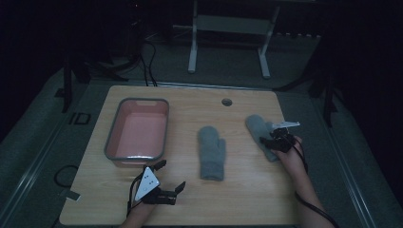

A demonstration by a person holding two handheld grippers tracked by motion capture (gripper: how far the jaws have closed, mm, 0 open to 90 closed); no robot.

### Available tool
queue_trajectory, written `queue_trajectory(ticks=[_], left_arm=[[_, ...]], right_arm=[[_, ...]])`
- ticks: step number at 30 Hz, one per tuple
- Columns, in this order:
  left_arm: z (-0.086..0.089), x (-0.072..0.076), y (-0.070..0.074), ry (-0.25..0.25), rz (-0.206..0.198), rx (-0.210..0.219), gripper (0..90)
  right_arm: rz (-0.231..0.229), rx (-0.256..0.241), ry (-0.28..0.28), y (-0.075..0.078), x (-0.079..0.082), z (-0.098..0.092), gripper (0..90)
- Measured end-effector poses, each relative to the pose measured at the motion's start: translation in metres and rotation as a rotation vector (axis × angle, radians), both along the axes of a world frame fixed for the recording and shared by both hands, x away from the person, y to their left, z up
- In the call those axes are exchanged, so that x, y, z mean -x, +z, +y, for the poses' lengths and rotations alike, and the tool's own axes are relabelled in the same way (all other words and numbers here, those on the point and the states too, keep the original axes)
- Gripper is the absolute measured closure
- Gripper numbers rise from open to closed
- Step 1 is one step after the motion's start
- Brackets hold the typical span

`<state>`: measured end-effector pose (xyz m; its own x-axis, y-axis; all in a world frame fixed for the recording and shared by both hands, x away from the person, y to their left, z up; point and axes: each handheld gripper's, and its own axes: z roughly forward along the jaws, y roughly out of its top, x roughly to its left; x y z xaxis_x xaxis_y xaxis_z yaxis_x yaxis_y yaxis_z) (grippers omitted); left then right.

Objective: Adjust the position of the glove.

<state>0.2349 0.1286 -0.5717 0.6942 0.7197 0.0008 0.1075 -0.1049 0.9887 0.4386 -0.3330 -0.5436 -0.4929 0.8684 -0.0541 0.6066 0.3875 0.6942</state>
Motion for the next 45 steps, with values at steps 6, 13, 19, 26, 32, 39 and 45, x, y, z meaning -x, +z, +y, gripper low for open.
queue_trajectory(ticks=[6, 13, 19, 26, 32, 39, 45], left_arm=[[0.0, 0.0, 0.0, 0.0, -0.001, -0.001, 0.2], [0.0, 0.0, 0.0, -0.001, -0.003, -0.003, 0.2], [0.0, 0.0, 0.0, -0.005, -0.002, -0.004, 0.3], [0.0, 0.0, 0.0, -0.004, -0.003, -0.005, 0.2], [0.0, 0.0, 0.0, -0.002, -0.003, -0.004, 0.2], [0.0, 0.0, 0.0, -0.002, -0.002, -0.004, 0.2], [-0.001, 0.001, 0.0, -0.002, -0.004, -0.007, 0.3]], right_arm=[[0.005, -0.04, -0.084, 0.001, 0.003, 0.002, 77.4], [-0.03, -0.127, -0.199, 0.011, 0.023, 0.015, 81.2], [-0.076, -0.097, -0.266, 0.028, 0.054, 0.027, 81.1], [-0.107, -0.075, -0.294, 0.039, 0.089, 0.04, 81.1], [-0.043, -0.093, -0.323, 0.023, 0.108, 0.047, 80.8], [0.017, -0.118, -0.331, 0.002, 0.1, 0.052, 79.4], [-0.012, -0.109, -0.323, -0.004, 0.097, 0.062, 76.4]])
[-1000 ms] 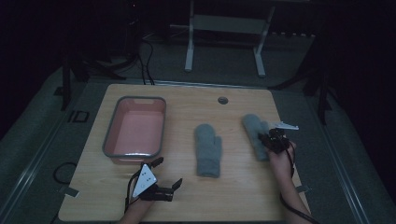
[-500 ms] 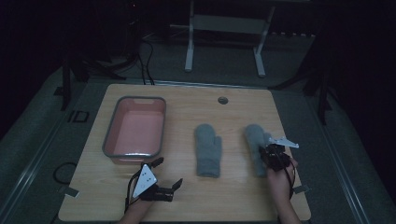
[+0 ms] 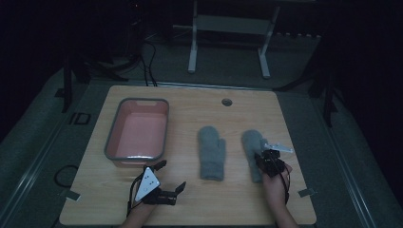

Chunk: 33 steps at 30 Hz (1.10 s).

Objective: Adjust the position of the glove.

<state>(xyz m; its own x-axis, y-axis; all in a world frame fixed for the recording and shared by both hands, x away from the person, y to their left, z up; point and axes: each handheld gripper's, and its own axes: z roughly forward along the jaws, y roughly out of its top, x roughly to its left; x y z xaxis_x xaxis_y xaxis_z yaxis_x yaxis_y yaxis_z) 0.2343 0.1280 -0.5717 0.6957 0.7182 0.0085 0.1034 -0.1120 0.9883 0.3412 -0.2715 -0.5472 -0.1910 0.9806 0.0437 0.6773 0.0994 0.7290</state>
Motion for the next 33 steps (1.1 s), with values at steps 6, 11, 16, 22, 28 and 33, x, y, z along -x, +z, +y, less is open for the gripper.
queue_trajectory(ticks=[6, 11, 16, 22, 28, 33], left_arm=[[0.0, 0.0, 0.0, 0.0, 0.0, 0.0, 0.2], [0.0, 0.0, 0.0, -0.004, 0.003, 0.004, 0.2], [0.0, 0.0, 0.0, -0.005, 0.001, 0.001, 0.2], [0.0, 0.0, 0.0, -0.001, 0.006, 0.003, 0.3], [0.0, 0.0, 0.0, -0.001, 0.004, 0.001, 0.3], [0.0, 0.0, 0.0, -0.002, 0.004, 0.003, 0.3]], right_arm=[[-0.008, -0.012, -0.019, 0.0, 0.001, 0.003, 70.9], [-0.027, -0.102, -0.014, 0.007, 0.003, -0.002, 57.4], [-0.071, -0.013, 0.166, 0.021, -0.002, -0.015, 48.9], [-0.039, 0.048, 0.264, 0.009, -0.005, -0.025, 47.6], [-0.022, 0.036, 0.252, -0.004, -0.007, -0.018, 65.3], [-0.034, 0.04, 0.174, -0.001, -0.003, -0.01, 80.4]])
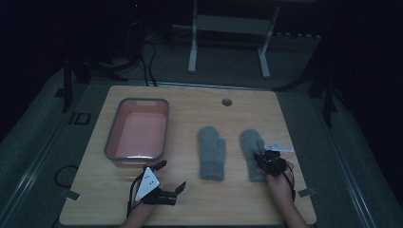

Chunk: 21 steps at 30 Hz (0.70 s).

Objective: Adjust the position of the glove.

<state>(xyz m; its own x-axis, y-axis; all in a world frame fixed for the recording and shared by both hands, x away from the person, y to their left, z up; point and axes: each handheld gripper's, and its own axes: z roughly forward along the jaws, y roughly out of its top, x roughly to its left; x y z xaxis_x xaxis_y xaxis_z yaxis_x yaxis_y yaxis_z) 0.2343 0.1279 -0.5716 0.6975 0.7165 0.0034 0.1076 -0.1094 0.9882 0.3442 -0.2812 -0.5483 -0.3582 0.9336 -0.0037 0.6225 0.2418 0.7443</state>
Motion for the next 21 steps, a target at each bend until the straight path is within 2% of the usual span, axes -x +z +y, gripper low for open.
queue_trajectory(ticks=[2, 4, 5, 7, 10, 14, 21], left_arm=[[0.0, 0.0, 0.0, 0.0, 0.0, 0.0, 0.3], [0.0, 0.0, 0.0, 0.0, 0.0, 0.001, 0.3], [0.0, 0.0, 0.0, 0.0, 0.001, 0.001, 0.3], [0.0, 0.0, 0.0, 0.0, 0.001, 0.0, 0.2], [0.0, 0.0, 0.0, 0.001, 0.001, 0.0, 0.3], [0.0, 0.0, 0.0, 0.001, 0.0, 0.0, 0.3], [0.001, 0.001, 0.0, 0.014, 0.003, 0.006, 0.3]], right_arm=[[-0.017, -0.013, -0.045, 0.003, 0.002, 0.004, 81.2], [-0.033, -0.007, -0.058, 0.006, 0.004, 0.007, 81.4], [-0.056, 0.0, -0.075, 0.013, 0.005, 0.011, 81.4], [-0.062, -0.02, -0.099, 0.019, 0.005, 0.013, 81.4], [-0.068, -0.077, -0.132, 0.031, 0.005, 0.019, 81.4], [-0.087, -0.116, -0.136, 0.047, 0.006, 0.036, 81.4], [-0.078, -0.181, -0.14, 0.064, 0.007, 0.064, 81.4]])
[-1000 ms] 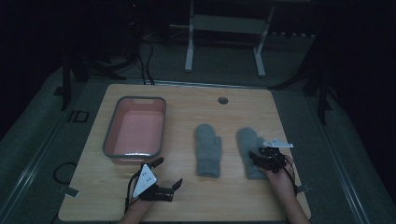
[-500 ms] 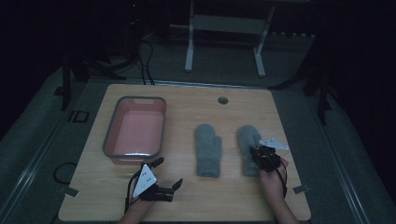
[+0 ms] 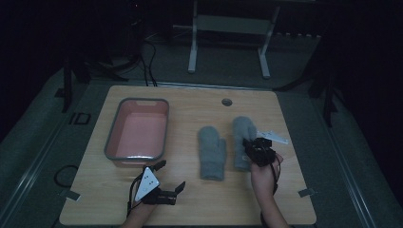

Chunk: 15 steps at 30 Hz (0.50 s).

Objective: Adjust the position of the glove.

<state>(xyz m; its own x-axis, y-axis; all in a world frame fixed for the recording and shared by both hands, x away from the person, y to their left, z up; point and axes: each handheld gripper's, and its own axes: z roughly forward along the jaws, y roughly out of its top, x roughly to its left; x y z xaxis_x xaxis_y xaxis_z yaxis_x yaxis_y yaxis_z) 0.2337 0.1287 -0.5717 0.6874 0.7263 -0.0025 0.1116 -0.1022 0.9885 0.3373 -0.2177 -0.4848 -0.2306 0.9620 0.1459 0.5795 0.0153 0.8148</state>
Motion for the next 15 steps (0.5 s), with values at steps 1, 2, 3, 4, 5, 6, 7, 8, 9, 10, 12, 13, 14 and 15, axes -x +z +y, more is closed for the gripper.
queue_trajectory(ticks=[1, 2, 3, 4, 5, 6, 7, 8, 9, 10, 12, 13, 14, 15], left_arm=[[0.0, 0.0, 0.0, 0.0, 0.0, 0.0, 0.2], [0.0, 0.0, 0.0, -0.001, -0.001, 0.0, 0.2], [0.0, 0.0, 0.0, -0.002, -0.001, -0.001, 0.3], [0.0, 0.0, 0.0, -0.003, -0.001, 0.0, 0.3], [0.0, 0.0, 0.0, -0.002, 0.0, 0.0, 0.2], [0.0, 0.0, 0.0, -0.002, -0.001, -0.001, 0.3], [0.0, 0.0, 0.0, -0.002, -0.001, -0.001, 0.3], [0.0, 0.0, 0.0, -0.003, -0.001, -0.001, 0.2], [0.0, 0.0, 0.0, -0.003, -0.001, -0.001, 0.2], [0.0, 0.0, 0.0, -0.005, -0.002, -0.003, 0.3], [0.0, 0.0, 0.0, -0.007, -0.002, -0.003, 0.3], [0.0, 0.0, 0.0, -0.007, -0.003, -0.004, 0.3], [0.0, 0.0, 0.0, -0.008, -0.002, -0.003, 0.3], [0.0, 0.0, 0.0, -0.009, -0.001, -0.003, 0.3]], right_arm=[[0.0, 0.0, 0.0, 0.0, 0.0, 0.0, 81.4], [0.002, -0.006, 0.004, 0.001, 0.001, 0.005, 81.4], [0.005, 0.0, 0.021, 0.004, 0.002, 0.019, 81.3], [0.006, -0.007, 0.026, 0.008, 0.003, 0.03, 81.3], [0.008, -0.016, 0.03, 0.009, 0.003, 0.035, 81.3], [0.012, -0.024, 0.034, 0.009, 0.004, 0.04, 81.3], [0.012, -0.024, 0.034, 0.009, 0.004, 0.04, 81.3], [0.021, -0.028, 0.052, 0.01, 0.005, 0.052, 81.2], [0.025, -0.028, 0.06, 0.01, 0.005, 0.058, 81.2], [0.03, -0.028, 0.067, 0.01, 0.005, 0.064, 81.1], [0.035, -0.027, 0.082, 0.009, 0.006, 0.076, 81.1], [0.032, -0.023, 0.086, 0.008, 0.006, 0.081, 81.1], [0.032, -0.022, 0.088, 0.007, 0.006, 0.086, 81.1], [0.041, -0.022, 0.093, 0.005, 0.005, 0.089, 81.1]])
